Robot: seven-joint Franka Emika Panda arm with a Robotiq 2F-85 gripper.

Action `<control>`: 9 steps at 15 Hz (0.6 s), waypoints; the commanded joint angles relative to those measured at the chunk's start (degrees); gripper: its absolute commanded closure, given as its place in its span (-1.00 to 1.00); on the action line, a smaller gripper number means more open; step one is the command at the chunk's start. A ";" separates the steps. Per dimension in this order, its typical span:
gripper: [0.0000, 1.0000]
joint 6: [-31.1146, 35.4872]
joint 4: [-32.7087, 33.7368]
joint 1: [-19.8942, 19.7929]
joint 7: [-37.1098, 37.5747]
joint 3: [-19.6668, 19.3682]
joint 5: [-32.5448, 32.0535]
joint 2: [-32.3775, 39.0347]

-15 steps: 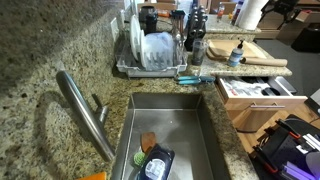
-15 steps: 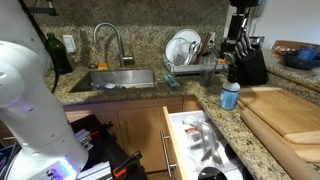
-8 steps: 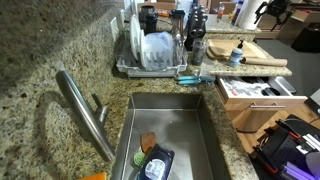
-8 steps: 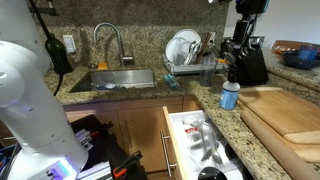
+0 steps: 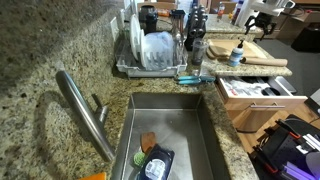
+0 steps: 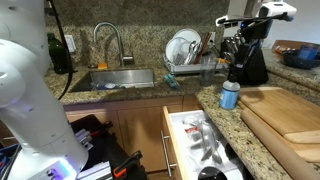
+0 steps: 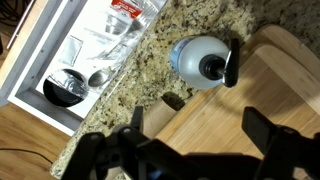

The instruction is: Place the white and blue pump bottle inside the open drawer

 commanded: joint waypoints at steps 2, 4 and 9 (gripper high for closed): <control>-1.00 0.87 0.44 0.18 -0.14 -0.59 0.19 0.51; -1.00 3.91 0.99 0.53 0.17 -0.32 0.43 2.07; -1.00 5.98 1.31 1.17 -3.58 1.11 2.11 3.44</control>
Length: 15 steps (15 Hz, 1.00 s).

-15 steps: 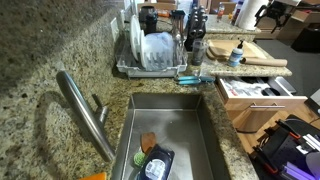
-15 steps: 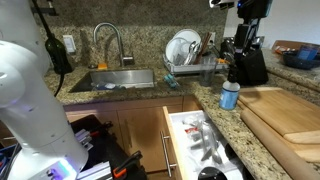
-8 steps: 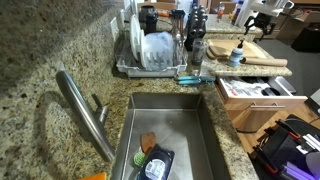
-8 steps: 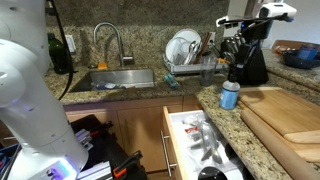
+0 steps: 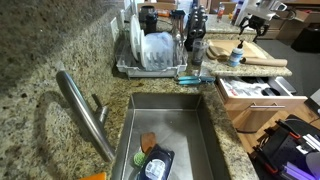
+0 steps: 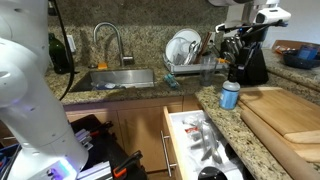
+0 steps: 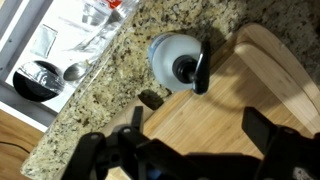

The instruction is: Place the white and blue pump bottle inside the open drawer

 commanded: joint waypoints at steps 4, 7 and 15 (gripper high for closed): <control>-1.00 -0.19 0.33 0.34 -1.22 0.30 1.36 0.69; -1.00 -5.12 3.03 -0.90 -3.15 1.62 4.98 2.73; -1.00 -5.03 1.42 0.62 -2.36 0.95 4.01 1.91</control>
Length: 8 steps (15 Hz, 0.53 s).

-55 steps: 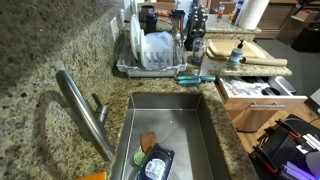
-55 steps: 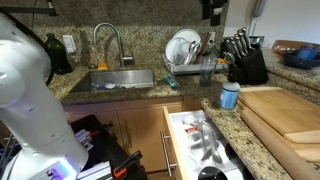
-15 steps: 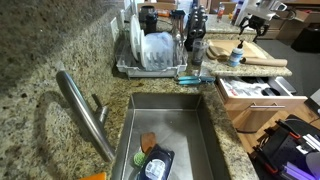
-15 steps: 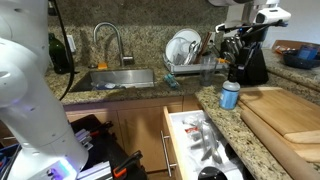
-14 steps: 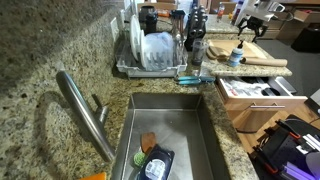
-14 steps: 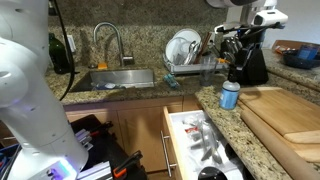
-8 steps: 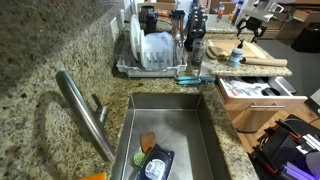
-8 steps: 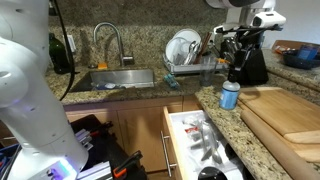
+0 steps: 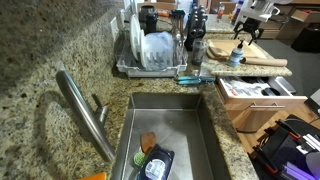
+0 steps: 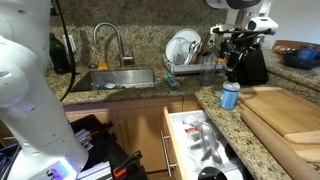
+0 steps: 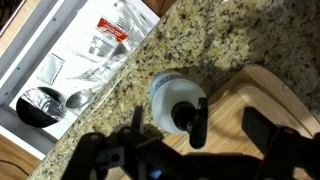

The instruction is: Place the white and blue pump bottle inside the open drawer

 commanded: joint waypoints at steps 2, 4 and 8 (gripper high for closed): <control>-0.50 1.85 -0.48 0.42 0.64 -0.54 -1.01 0.43; -0.33 1.83 -0.74 0.39 0.25 -0.34 -0.90 0.61; 0.24 2.20 -1.05 0.47 0.19 -0.38 -1.02 0.93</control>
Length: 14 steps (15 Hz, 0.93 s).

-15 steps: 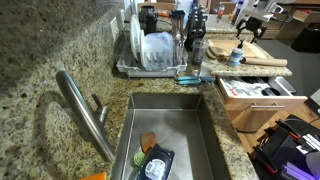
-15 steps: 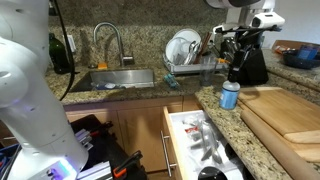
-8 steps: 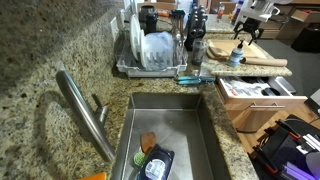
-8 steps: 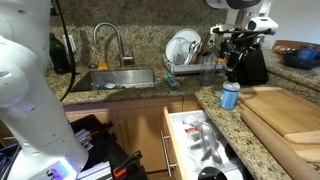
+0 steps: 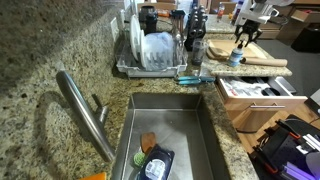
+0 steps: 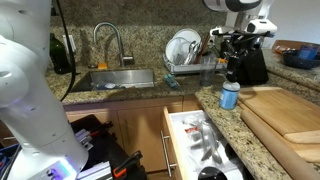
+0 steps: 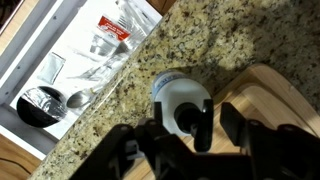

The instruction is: Place the white and blue pump bottle inside the open drawer

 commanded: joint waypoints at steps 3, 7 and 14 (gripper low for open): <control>0.63 1.50 -0.53 0.37 0.09 -0.42 -0.84 0.73; 0.85 0.99 0.00 0.44 0.35 -0.70 -2.01 1.07; 0.85 -5.21 -0.22 0.57 0.38 -0.52 -3.72 -2.69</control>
